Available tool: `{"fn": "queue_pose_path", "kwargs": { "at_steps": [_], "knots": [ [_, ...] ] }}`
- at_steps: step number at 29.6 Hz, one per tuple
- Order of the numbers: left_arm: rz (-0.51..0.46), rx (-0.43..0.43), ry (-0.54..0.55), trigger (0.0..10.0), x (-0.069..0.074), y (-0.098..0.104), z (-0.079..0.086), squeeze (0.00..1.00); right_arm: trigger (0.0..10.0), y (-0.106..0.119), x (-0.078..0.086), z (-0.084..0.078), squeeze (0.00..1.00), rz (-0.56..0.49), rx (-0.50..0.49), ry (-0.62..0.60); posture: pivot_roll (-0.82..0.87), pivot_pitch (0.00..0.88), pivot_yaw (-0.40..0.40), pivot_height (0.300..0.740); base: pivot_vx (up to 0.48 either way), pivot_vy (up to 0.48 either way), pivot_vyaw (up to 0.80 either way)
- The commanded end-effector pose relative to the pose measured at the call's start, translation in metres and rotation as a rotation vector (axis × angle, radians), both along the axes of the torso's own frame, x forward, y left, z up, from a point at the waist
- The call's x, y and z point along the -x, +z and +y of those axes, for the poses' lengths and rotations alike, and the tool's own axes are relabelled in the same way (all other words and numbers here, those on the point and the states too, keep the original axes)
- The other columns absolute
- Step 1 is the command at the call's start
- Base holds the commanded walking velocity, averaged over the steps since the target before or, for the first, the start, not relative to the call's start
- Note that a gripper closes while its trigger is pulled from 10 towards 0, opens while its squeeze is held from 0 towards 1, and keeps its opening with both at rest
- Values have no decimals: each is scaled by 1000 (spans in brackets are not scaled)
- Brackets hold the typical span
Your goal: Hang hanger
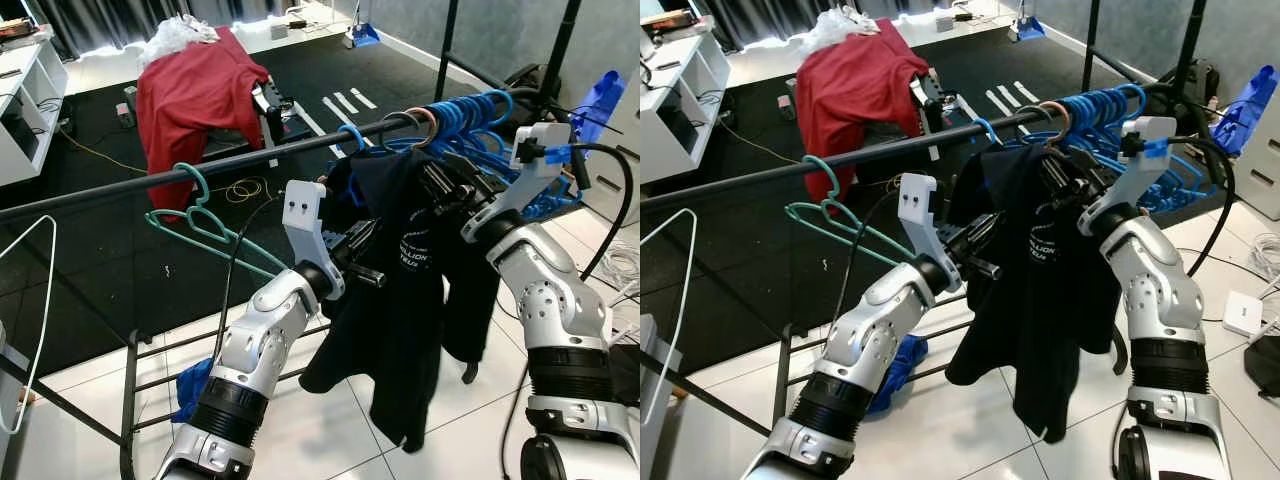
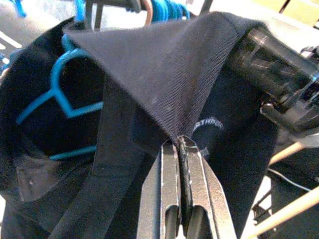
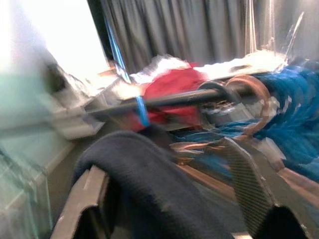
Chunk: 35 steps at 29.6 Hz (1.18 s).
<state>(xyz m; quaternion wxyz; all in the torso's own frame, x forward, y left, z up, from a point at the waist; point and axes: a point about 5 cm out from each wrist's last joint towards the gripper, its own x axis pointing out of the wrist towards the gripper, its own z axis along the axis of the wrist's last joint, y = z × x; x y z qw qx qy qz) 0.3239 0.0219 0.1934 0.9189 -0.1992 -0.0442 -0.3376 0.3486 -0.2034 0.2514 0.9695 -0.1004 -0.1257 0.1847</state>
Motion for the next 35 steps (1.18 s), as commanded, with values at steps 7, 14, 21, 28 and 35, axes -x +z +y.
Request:
{"fn": "queue_pose_path", "kwargs": {
  "at_steps": [7, 14, 21, 28, 35],
  "knots": [
    [39, -10, 4, 0, 0, -8, -1, 0, 10000, 13, 7, 7, 0, -202, 371, 0, -164, 97, 108, 740, 0, 0, 0],
    [39, -9, -1, 0, 0, -9, -2, 0, 10000, 41, 15, 9, 0, -170, -272, 160, -167, 95, 108, 740, 0, 0, 0],
    [38, -9, -5, 0, 1, -9, -3, 0, 10000, 23, 5, -3, 0, -242, 462, -109, -168, 90, 109, 740, 0, 0, 0],
    [37, -9, -4, 0, 0, -8, -3, 0, 10000, 25, 12, 3, 0, 0, 87, 85, -167, 96, 111, 740, 0, 0, 0],
    [40, -9, -6, 0, 1, -9, -3, 0, 10000, 5, 17, -1, 0, 12, 617, 113, -168, 100, 110, 740, 0, 0, 0]
  ]
}}
